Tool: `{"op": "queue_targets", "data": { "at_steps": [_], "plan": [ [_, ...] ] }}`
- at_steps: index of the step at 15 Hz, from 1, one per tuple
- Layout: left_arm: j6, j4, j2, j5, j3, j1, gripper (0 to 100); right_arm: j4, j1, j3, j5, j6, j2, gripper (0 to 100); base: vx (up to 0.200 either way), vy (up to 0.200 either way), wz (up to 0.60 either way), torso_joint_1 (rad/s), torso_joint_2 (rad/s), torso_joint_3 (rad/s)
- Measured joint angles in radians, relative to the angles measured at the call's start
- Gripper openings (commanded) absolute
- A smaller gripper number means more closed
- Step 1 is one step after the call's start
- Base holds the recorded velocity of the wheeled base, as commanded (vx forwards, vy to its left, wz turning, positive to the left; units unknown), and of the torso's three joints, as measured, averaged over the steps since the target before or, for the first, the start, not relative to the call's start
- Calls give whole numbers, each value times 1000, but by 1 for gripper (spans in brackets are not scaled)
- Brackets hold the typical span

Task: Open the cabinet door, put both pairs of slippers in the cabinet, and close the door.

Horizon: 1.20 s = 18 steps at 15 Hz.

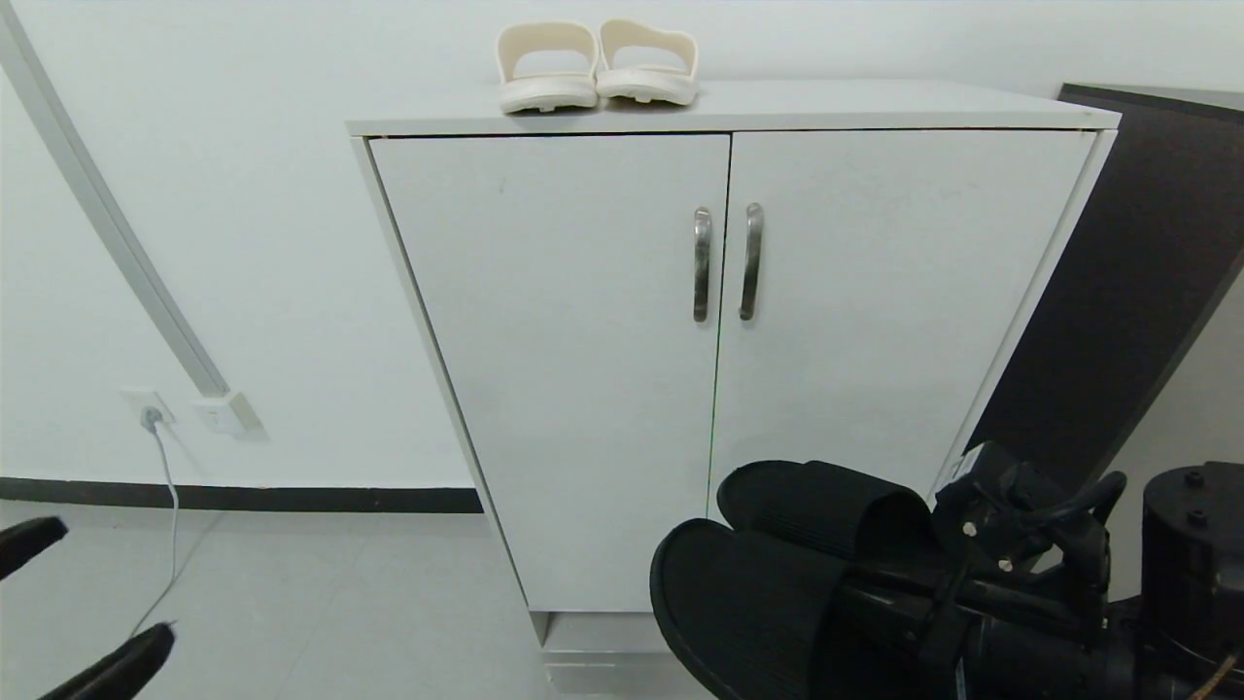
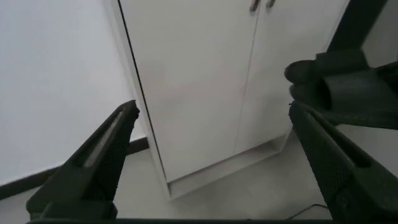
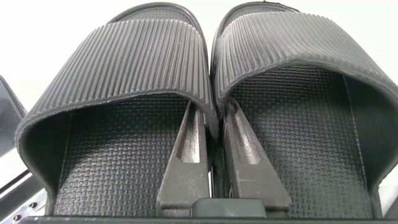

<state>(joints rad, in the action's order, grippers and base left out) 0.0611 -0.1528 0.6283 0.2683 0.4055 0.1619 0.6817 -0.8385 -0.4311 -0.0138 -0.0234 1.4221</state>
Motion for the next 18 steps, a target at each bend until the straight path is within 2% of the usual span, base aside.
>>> {"op": "queue_targets", "data": {
  "at_steps": [1, 2, 3, 4, 6, 8, 10, 14, 15, 18],
  "plan": [
    [28, -45, 67, 6, 10, 13, 100, 0, 0, -1, 0, 0, 0, 0, 0, 0, 0, 0, 0, 0],
    [40, -75, 127, 10, 27, 50, 100, 0, 0, -1, 0, 0, 0, 0, 0, 0, 0, 0, 0, 0],
    [38, -97, 182, 13, 53, 104, 100, 0, 0, -2, 0, 0, 0, 0, 0, 0, 0, 0, 0, 0],
    [16, -115, 241, 16, 91, 178, 100, 0, 0, -3, 0, 0, 0, 0, 0, 0, 0, 0, 0, 0],
    [-50, -169, 350, 17, 166, 306, 100, 0, 0, -4, -1, 2, 0, 0, 0, 0, 0, 0, 0, 0],
    [-110, -307, 459, 10, 219, 391, 100, 0, 0, -4, -4, 2, 0, 0, 0, 0, 0, 0, 0, 0],
    [-157, -368, 557, -31, 282, 477, 100, 0, -1, -5, -3, 2, 0, 0, 0, 0, 0, 0, 0, 0],
    [-172, -385, 738, -43, 473, 557, 100, 0, 1, -12, -3, 1, 5, 0, 0, 0, 0, 0, 0, 0],
    [-172, -385, 787, -30, 516, 571, 100, 0, 2, -13, -3, 2, 6, 0, 0, 0, 0, 0, 0, 0],
    [-178, -385, 931, 72, 630, 587, 100, -1, 1, -18, -3, 1, 11, 0, 0, 0, 0, 0, 0, 0]
  ]
}}
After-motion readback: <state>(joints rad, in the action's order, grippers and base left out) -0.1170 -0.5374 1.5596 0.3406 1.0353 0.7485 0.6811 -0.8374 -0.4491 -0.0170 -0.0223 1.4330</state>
